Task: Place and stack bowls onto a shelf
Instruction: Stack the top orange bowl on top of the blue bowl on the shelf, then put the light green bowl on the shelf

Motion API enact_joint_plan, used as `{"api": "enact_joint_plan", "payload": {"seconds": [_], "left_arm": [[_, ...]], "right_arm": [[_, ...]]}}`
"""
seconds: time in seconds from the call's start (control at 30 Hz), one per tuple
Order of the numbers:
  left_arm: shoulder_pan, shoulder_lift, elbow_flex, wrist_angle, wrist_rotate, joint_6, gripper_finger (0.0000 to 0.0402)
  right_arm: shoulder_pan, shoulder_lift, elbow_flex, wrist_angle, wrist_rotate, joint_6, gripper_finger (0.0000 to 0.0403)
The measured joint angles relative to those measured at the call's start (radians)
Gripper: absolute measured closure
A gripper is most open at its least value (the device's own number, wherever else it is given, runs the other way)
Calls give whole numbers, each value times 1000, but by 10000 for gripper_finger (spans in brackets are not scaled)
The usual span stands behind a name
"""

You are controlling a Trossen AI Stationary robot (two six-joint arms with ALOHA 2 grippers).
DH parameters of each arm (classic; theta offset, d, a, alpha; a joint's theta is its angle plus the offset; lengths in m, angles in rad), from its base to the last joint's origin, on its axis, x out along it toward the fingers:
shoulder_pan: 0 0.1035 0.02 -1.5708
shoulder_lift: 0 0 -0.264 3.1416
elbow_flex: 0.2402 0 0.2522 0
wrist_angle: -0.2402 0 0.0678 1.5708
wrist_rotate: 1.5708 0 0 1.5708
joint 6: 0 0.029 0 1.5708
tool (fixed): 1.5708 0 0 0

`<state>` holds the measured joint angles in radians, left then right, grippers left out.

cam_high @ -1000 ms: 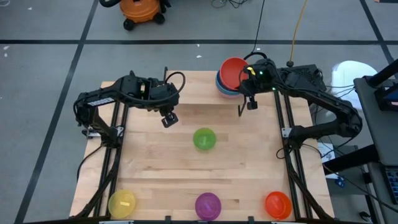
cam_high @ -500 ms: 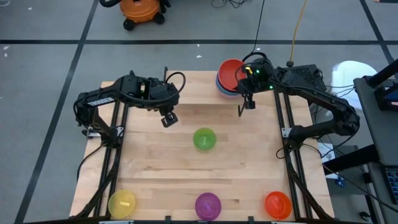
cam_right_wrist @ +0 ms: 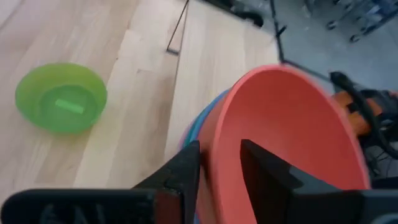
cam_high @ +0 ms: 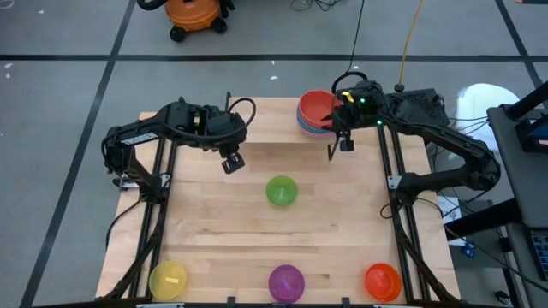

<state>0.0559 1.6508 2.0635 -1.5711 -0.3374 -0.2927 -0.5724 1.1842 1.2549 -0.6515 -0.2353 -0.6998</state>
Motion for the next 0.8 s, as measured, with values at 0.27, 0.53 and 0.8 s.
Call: {"api": "enact_joint_plan", "payload": {"seconds": [0.27,0.53,0.8], "left_arm": [[27,0,0,0,0,2,321],[27,0,0,0,85,2,321],[-27,38,0,1,129,-49,321]], "right_arm": [[-1,-52,0,57,85,-44,291],[43,-209,0,55,107,-11,291],[94,-391,0,36,108,7,291]]}}
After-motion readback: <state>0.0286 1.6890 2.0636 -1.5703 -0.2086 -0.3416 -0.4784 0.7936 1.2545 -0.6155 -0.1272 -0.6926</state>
